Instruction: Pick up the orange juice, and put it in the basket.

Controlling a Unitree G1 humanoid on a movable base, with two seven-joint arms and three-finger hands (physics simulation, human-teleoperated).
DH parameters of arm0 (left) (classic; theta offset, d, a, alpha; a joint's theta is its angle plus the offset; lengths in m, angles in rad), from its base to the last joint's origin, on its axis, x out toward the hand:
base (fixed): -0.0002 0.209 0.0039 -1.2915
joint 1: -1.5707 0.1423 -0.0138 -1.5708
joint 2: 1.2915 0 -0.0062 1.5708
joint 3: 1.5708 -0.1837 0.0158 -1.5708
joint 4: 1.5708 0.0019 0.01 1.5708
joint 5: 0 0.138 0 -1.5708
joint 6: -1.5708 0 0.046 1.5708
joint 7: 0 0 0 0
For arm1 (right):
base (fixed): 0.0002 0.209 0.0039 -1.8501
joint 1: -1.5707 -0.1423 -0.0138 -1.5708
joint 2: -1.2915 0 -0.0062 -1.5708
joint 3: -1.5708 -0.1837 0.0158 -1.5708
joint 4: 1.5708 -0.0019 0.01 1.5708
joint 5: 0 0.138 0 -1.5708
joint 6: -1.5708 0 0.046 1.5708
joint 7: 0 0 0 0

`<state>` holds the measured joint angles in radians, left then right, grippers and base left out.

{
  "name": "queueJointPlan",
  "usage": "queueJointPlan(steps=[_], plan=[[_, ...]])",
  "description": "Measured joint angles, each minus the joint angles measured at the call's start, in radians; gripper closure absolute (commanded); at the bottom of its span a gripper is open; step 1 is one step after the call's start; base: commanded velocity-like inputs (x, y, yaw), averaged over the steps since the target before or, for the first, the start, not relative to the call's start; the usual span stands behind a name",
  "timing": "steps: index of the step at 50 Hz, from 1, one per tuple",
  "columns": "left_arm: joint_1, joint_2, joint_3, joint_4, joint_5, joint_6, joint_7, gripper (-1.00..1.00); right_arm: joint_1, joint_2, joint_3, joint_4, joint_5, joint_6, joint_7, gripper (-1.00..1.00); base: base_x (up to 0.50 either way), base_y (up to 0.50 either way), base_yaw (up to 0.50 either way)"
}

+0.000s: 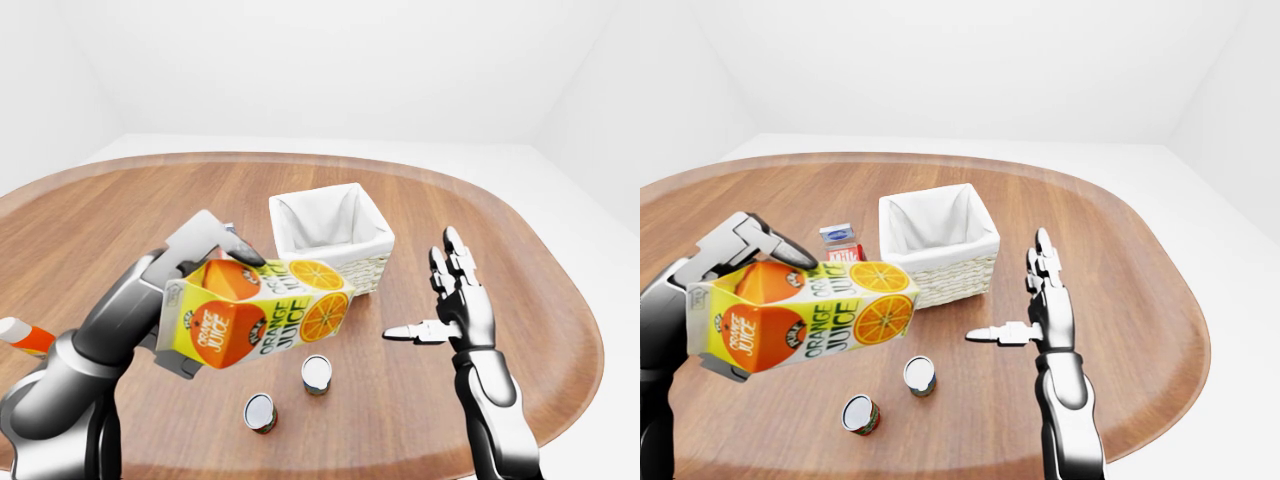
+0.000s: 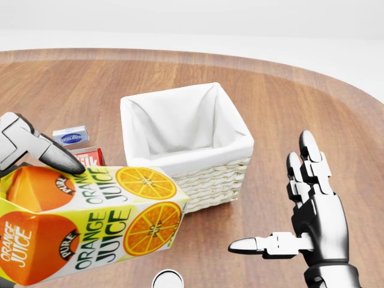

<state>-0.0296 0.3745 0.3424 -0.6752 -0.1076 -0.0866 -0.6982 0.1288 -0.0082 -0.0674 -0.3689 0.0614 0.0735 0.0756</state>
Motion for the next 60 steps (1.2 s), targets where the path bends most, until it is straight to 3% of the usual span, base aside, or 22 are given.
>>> queueJointPlan(steps=[11, 24, 41, 60], plan=[[-0.180, 0.029, -0.020, 0.018, -0.006, 0.000, 0.000, 1.00, 0.004, 0.000, 0.007, -0.003, -0.003, 0.001, 0.001, -1.00, 0.00, 0.00, 0.00], [-0.538, 0.078, -0.120, 0.223, 0.051, 0.000, 0.000, 1.00, 0.014, 0.002, 0.014, 0.001, -0.005, -0.008, 0.004, -1.00, 0.00, 0.00, 0.00], [-0.861, 0.031, -0.225, 0.599, 0.160, 0.000, 0.000, 1.00, 0.031, 0.004, 0.024, -0.009, -0.006, -0.013, 0.011, -1.00, 0.00, 0.00, 0.00], [-1.079, -0.001, -0.275, 1.124, 0.312, 0.000, 0.000, 1.00, 0.043, 0.005, 0.034, -0.036, -0.004, -0.001, 0.015, -1.00, 0.00, 0.00, 0.00]])
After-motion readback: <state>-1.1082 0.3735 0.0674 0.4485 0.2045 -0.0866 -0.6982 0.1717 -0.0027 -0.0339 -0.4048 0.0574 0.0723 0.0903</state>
